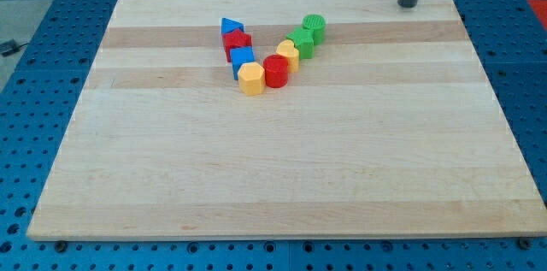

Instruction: Move triangle to the left of red star

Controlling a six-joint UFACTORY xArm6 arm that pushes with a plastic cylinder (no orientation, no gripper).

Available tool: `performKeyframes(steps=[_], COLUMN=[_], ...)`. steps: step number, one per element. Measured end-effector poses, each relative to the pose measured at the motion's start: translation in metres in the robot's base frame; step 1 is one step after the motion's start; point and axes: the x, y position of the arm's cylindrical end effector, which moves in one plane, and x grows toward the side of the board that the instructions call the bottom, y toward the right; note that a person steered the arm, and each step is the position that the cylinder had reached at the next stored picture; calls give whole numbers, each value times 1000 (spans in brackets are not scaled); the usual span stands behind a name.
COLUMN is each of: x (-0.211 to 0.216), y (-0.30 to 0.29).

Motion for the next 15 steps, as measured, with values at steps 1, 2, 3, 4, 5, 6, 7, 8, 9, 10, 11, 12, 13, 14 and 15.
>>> performKeyframes(steps=[1, 2, 3, 4, 5, 6, 7, 8, 9, 10, 11, 12, 13, 14, 15], x=[11, 10, 10, 13, 32, 60, 69, 66, 53, 44, 56, 87, 98, 105, 105], y=[-38, -83, -142, -183, -216, -241, -276, -313, -345, -374, -397, -394, -374, -362, -356])
